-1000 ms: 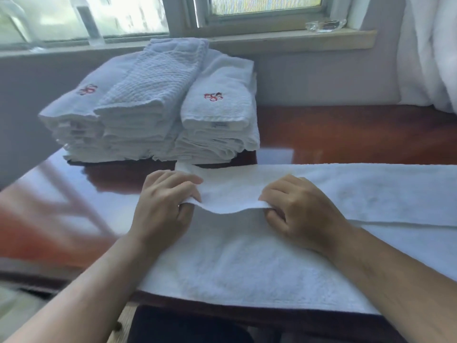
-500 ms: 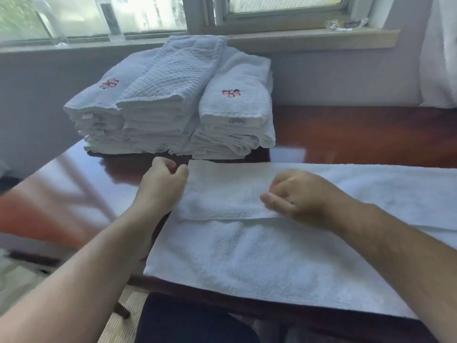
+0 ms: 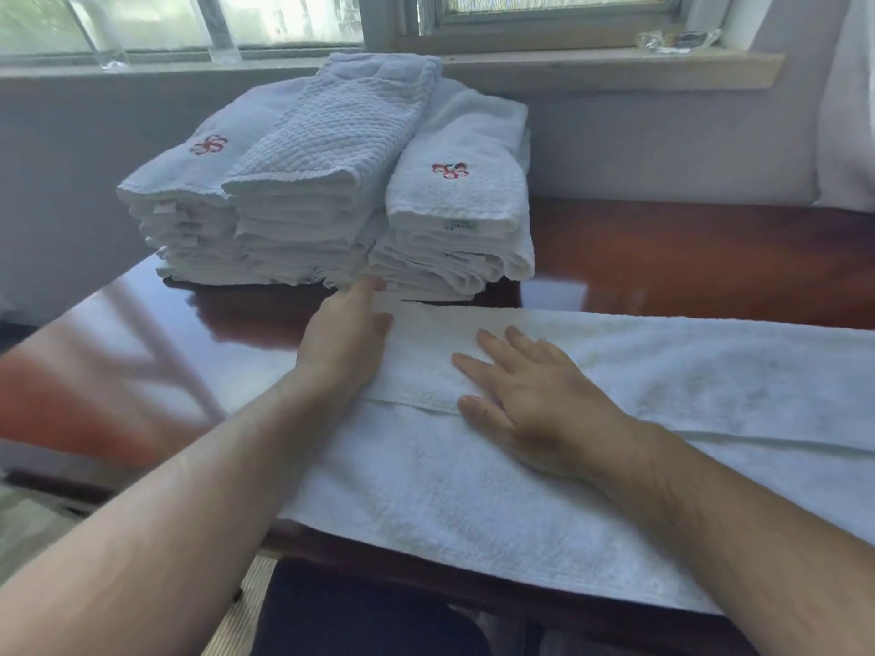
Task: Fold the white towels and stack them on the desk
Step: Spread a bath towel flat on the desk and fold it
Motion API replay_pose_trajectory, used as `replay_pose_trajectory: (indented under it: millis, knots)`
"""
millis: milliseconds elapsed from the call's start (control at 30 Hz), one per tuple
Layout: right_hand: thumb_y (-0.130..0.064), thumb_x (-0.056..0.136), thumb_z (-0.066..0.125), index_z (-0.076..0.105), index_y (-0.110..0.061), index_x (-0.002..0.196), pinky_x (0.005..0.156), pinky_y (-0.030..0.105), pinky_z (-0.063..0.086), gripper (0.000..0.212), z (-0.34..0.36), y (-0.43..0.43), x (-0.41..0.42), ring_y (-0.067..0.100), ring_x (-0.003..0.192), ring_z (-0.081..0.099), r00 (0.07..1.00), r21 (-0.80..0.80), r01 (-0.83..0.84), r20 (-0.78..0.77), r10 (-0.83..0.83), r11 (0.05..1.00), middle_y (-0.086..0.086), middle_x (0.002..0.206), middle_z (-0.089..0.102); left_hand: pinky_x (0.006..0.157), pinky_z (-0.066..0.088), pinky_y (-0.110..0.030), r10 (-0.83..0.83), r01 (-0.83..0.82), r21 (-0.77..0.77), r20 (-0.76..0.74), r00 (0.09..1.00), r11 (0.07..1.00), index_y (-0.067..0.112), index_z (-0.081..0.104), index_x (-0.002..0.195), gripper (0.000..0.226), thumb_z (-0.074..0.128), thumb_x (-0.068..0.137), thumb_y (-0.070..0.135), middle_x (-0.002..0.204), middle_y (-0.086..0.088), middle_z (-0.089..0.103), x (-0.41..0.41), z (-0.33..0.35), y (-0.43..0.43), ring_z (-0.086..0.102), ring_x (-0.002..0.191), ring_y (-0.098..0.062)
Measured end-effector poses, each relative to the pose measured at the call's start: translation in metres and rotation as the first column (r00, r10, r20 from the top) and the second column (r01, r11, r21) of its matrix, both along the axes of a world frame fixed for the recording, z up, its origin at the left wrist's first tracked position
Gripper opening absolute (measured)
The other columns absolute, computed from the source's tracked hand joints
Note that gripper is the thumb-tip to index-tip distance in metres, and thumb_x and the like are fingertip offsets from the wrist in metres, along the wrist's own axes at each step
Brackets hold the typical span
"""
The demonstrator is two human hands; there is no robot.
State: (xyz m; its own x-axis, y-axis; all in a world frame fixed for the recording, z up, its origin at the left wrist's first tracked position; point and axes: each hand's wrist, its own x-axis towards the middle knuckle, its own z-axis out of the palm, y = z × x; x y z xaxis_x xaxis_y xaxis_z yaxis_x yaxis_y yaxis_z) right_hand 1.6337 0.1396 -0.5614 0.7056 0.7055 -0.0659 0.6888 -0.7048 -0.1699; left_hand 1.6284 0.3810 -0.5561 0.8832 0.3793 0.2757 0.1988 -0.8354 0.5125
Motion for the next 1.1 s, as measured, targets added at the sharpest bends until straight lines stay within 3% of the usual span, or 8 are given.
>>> replay_pose_trajectory:
  millis: [200,300,467,567,700,833,967,1100]
  knots:
    - [-0.067,0.099,0.011,-0.001,-0.042,0.159,0.123,0.039,-0.008,0.066,-0.001,0.000,0.000,0.019,0.155,-0.013,1.000,-0.036,-0.007,0.016,0.008,0.999,-0.005,0.170,-0.009,0.098,0.044,-0.042,0.001,-0.009,0.094,0.083,0.997,0.996,0.019,0.057,0.134,0.044,0.065,0.091,0.019,0.132,-0.011,0.052,-0.007,0.000,-0.005,0.049,0.123,-0.034]
    - [-0.061,0.103,0.016,0.004,-0.041,0.160,0.124,0.038,-0.007,0.062,0.001,0.001,-0.001,0.019,0.155,-0.010,1.000,-0.015,-0.005,0.000,0.005,1.000,-0.005,0.170,-0.005,0.098,0.045,-0.043,-0.306,0.269,0.211,0.162,0.938,0.940,0.021,0.068,0.117,0.029,0.066,0.090,0.011,0.117,0.001,0.058,-0.031,0.004,-0.011,0.055,0.112,-0.027]
    - [-0.023,0.101,0.052,0.069,-0.022,0.121,0.103,0.037,0.038,0.026,0.010,-0.015,-0.023,0.018,0.116,0.049,0.989,0.444,0.049,0.102,-0.104,0.895,-0.003,0.117,0.062,0.111,0.033,-0.028,-0.501,0.507,0.100,-0.081,0.862,0.856,0.036,0.064,0.127,0.032,0.042,0.104,0.034,0.138,0.018,0.054,-0.082,-0.009,-0.010,0.046,0.132,-0.008]
    - [-0.050,0.098,0.044,0.068,-0.029,0.107,0.095,0.033,0.043,0.034,0.009,-0.036,-0.054,0.011,0.106,0.049,0.995,0.342,-0.051,0.095,0.020,0.938,-0.011,0.109,0.056,0.122,0.012,-0.028,-0.514,0.561,0.130,-0.273,0.813,0.818,0.041,0.039,0.151,0.065,0.022,0.097,0.072,0.161,0.021,0.025,-0.101,-0.008,-0.001,0.013,0.151,-0.002]
    - [-0.089,0.082,0.024,0.033,-0.040,0.151,0.118,0.021,0.006,0.085,0.005,-0.063,-0.079,0.012,0.149,0.011,0.988,0.018,-0.149,0.035,0.148,0.989,-0.011,0.162,0.019,0.123,0.015,-0.036,-0.626,0.686,0.183,-0.295,0.722,0.704,0.052,0.031,0.150,0.078,0.027,0.082,0.091,0.162,0.024,0.021,-0.123,-0.003,-0.008,0.010,0.150,-0.003]
    - [-0.076,0.089,0.043,0.008,-0.030,0.162,0.120,0.023,-0.013,0.094,0.006,-0.071,-0.095,0.017,0.156,-0.011,0.976,-0.119,-0.193,0.079,0.203,0.974,-0.004,0.168,-0.010,0.124,0.002,-0.034,-0.539,0.696,0.378,-0.445,0.715,0.611,0.047,0.000,0.158,0.100,0.044,0.077,0.086,0.167,0.017,-0.009,-0.138,-0.011,-0.020,-0.009,0.154,-0.010]
    - [-0.030,0.082,0.074,0.071,-0.009,0.120,0.097,0.044,0.057,0.043,0.014,-0.073,-0.107,0.035,0.114,0.067,0.924,0.036,-0.227,0.323,0.204,0.973,0.011,0.124,0.070,0.124,0.017,-0.034,-0.577,0.677,0.368,-0.354,0.736,0.637,0.041,0.030,0.155,0.068,0.035,0.092,0.064,0.165,0.013,0.022,-0.144,-0.003,-0.025,0.018,0.153,-0.014]
    - [-0.038,0.090,0.043,0.058,-0.024,0.086,0.070,0.031,0.047,0.021,0.028,-0.083,-0.111,0.014,0.084,0.051,0.973,0.048,-0.040,0.229,0.028,0.998,-0.013,0.087,0.056,0.090,0.050,-0.037,-0.600,0.632,0.284,-0.200,0.775,0.721,0.035,0.065,0.113,0.025,0.045,0.099,0.042,0.119,0.021,0.060,-0.138,0.015,-0.020,0.057,0.112,-0.010]
